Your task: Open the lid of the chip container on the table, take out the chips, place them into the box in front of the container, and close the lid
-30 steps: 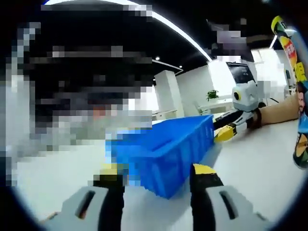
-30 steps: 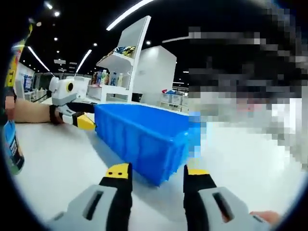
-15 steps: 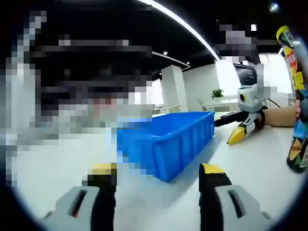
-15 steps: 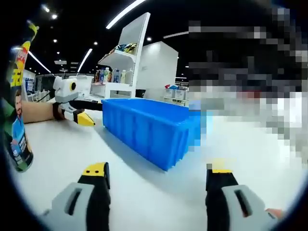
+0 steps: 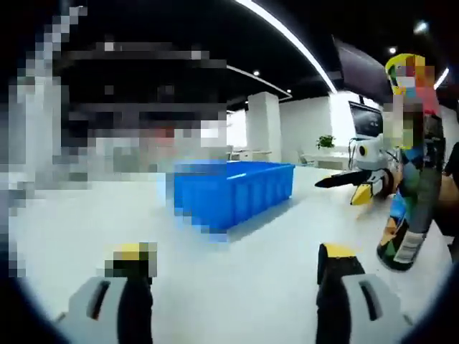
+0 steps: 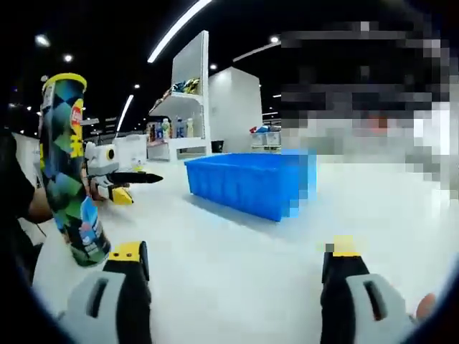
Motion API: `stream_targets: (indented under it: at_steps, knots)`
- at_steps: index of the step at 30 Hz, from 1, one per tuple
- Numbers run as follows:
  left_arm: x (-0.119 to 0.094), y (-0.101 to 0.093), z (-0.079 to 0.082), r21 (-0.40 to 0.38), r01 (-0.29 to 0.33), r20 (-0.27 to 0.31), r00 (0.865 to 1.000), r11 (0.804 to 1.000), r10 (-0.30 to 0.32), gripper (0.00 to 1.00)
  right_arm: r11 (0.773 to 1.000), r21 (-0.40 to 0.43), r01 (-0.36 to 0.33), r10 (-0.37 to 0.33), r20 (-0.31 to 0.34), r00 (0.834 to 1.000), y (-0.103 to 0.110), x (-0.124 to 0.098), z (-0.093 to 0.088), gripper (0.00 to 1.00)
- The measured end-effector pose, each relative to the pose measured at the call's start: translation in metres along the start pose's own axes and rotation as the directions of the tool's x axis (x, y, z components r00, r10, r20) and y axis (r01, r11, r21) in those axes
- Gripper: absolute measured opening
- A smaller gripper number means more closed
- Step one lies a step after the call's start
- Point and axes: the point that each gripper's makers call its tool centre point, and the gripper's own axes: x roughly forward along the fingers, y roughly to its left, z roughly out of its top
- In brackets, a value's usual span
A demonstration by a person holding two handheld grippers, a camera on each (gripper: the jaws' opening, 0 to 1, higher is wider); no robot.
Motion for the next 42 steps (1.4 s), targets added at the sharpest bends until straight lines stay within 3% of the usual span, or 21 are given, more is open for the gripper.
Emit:
stream_targets:
  at_steps: [6, 9, 11, 15, 17, 20, 25, 27, 30, 32, 35, 42]
  knots:
    - [-0.05, -0.028, 0.012, 0.014, 0.008, 0.013, 1.0, 1.0, -0.008, 0.95, 1.0, -0.013, -0.004, 0.004, -0.015, 1.0, 0.025, -0.054, -0.008, 0.97]
    - [-0.074, -0.037, 0.013, 0.107, -0.007, -0.061, 0.998, 0.994, 0.013, 0.95, 0.995, -0.088, -0.047, 0.043, -0.047, 0.998, 0.048, -0.08, -0.002, 0.97]
    - [-0.09, -0.047, 0.016, 0.107, -0.01, -0.109, 0.994, 0.994, 0.022, 0.95, 0.989, -0.136, -0.061, 0.048, -0.093, 0.994, 0.063, -0.098, 0.003, 0.97]
    - [-0.119, -0.067, 0.039, 0.102, -0.011, -0.099, 0.995, 0.995, 0.021, 0.95, 0.975, -0.208, -0.08, 0.061, -0.097, 0.993, 0.078, -0.123, 0.023, 0.97]
    - [-0.136, -0.077, 0.055, 0.144, -0.002, -0.09, 0.996, 0.99, 0.015, 0.95, 0.97, -0.222, -0.1, 0.082, -0.089, 0.993, 0.091, -0.138, 0.037, 0.97]
    - [-0.153, -0.088, 0.066, 0.178, 0.025, -0.119, 0.993, 0.984, -0.003, 0.95, 0.957, -0.264, -0.123, 0.102, -0.091, 0.991, 0.108, -0.158, 0.054, 0.97]
    - [-0.184, -0.109, 0.087, 0.271, 0.073, -0.162, 0.986, 0.96, -0.03, 0.95, 0.901, -0.427, -0.075, 0.056, -0.059, 0.997, 0.124, -0.187, 0.087, 0.97]
    - [-0.194, -0.109, 0.099, 0.267, 0.043, -0.16, 0.987, 0.963, 0.0, 0.95, 0.882, -0.467, -0.059, 0.041, -0.05, 0.998, 0.13, -0.195, 0.097, 0.97]
    - [-0.205, -0.098, 0.116, 0.277, -0.061, -0.125, 0.987, 0.959, 0.099, 0.95, 0.872, -0.487, -0.049, 0.036, -0.036, 0.999, 0.139, -0.201, 0.107, 0.97]
    - [-0.211, -0.102, 0.123, 0.289, -0.061, -0.108, 0.99, 0.955, 0.096, 0.95, 0.864, -0.501, -0.051, 0.045, -0.022, 0.999, 0.145, -0.205, 0.114, 0.97]
    - [-0.214, -0.116, 0.125, 0.277, -0.01, -0.094, 0.995, 0.961, 0.038, 0.95, 0.857, -0.512, -0.057, 0.056, -0.018, 0.998, 0.149, -0.205, 0.115, 0.97]
    - [-0.214, -0.119, 0.119, 0.32, -0.008, -0.116, 0.992, 0.947, 0.048, 0.95, 0.841, -0.538, -0.051, 0.027, -0.052, 0.998, 0.147, -0.202, 0.106, 0.97]
